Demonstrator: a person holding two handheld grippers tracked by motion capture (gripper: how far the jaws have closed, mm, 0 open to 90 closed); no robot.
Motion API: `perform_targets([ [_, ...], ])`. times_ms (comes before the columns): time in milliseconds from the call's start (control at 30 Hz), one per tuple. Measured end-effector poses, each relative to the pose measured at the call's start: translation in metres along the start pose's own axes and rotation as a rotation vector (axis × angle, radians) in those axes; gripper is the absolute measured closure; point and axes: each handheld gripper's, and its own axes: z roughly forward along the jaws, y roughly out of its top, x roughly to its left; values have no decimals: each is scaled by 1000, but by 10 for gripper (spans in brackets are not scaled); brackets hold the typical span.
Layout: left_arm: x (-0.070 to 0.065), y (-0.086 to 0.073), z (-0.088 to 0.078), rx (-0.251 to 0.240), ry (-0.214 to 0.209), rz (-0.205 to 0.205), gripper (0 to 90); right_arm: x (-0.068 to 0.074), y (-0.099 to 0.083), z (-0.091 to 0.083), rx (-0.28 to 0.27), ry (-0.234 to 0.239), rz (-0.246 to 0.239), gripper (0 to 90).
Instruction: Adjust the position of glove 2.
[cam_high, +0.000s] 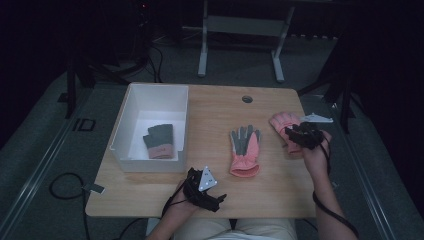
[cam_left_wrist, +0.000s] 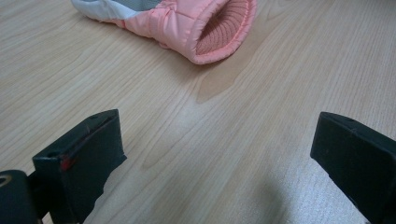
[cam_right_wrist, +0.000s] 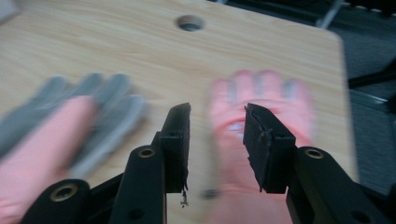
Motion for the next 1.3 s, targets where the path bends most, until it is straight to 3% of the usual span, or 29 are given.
perform_targets([
  [33, 0, 0, 0, -6, 2, 1, 22, -15, 2, 3, 11, -25, -11, 607],
  [100, 1, 0, -1, -8, 5, -1, 22, -28, 4, 6, 20, -53, -22, 592],
  [200, 1, 0, 0, -7, 7, -4, 22, -39, 6, 11, 33, -54, -12, 591],
  [300, 1, 0, 0, -9, 7, -8, 21, -52, 6, 28, 59, -38, -4, 583],
  [500, 2, -1, 0, -1, 4, -7, 21, -54, -7, 53, 116, -12, 8, 562],
  [733, 1, -1, 0, -4, 9, -5, 21, -51, -21, 70, 163, -21, -23, 562],
  [833, 1, 0, 0, -4, 9, -3, 21, -50, -25, 74, 165, -27, -29, 616],
  [933, 1, -1, 0, -1, 10, -3, 21, -50, -25, 77, 168, -22, -20, 741],
  [1033, 2, 0, 1, -5, 13, -6, 22, -49, -25, 78, 168, -26, -12, 813],
  [1200, 3, -1, 1, -6, 15, -10, 21, -48, -21, 74, 172, -39, 6, 871],
  [1300, 2, -1, 2, -1, 13, -14, 21, -44, -13, 64, 166, -51, 51, 882],
])
